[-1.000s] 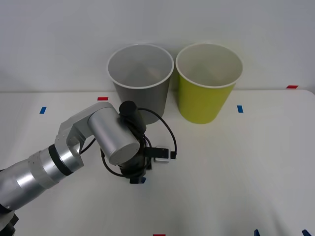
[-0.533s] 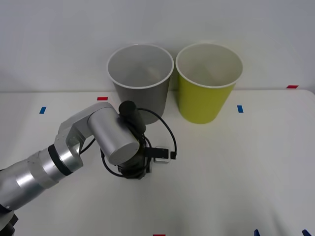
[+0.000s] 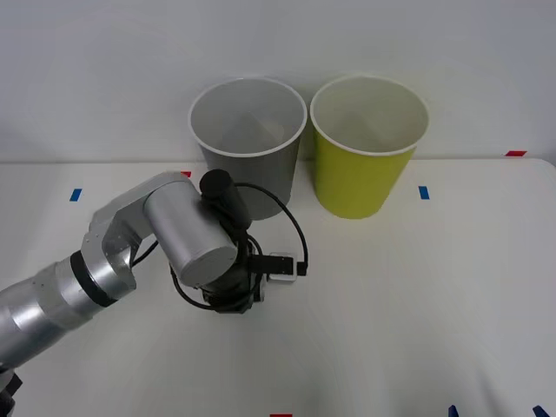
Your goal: Put cans in the gray bin and PET bottles in the light green bin.
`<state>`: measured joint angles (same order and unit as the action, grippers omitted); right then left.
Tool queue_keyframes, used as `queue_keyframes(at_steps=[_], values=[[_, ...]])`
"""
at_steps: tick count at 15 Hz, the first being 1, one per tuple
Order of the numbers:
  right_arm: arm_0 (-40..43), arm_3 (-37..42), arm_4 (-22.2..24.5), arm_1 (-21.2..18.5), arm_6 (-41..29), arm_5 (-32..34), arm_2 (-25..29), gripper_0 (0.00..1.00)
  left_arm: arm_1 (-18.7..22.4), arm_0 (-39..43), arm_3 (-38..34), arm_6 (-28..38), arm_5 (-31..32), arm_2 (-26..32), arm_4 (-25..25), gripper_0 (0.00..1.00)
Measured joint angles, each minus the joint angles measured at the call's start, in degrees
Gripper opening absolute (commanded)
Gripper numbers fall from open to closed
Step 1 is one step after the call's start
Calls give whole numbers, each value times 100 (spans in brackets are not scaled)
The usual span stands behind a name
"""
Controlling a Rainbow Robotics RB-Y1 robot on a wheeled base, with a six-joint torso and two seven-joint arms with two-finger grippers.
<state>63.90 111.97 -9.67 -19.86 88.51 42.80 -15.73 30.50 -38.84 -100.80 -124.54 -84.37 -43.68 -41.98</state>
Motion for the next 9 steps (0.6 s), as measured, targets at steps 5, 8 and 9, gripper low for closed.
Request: queue_keyframes(at_steps=[5, 8, 9], values=[[0, 0, 0, 0, 0, 0, 0, 100, 506, 26, -891, 713, -81, 60, -28, 1], [0, 0, 0, 0, 0, 0, 0, 100, 846, 66, -1412, 921, -92, 77, -59, 1], [0, 0, 0, 0, 0, 0, 0, 100, 916, 182, -1605, 954, -91, 145, -50, 1]])
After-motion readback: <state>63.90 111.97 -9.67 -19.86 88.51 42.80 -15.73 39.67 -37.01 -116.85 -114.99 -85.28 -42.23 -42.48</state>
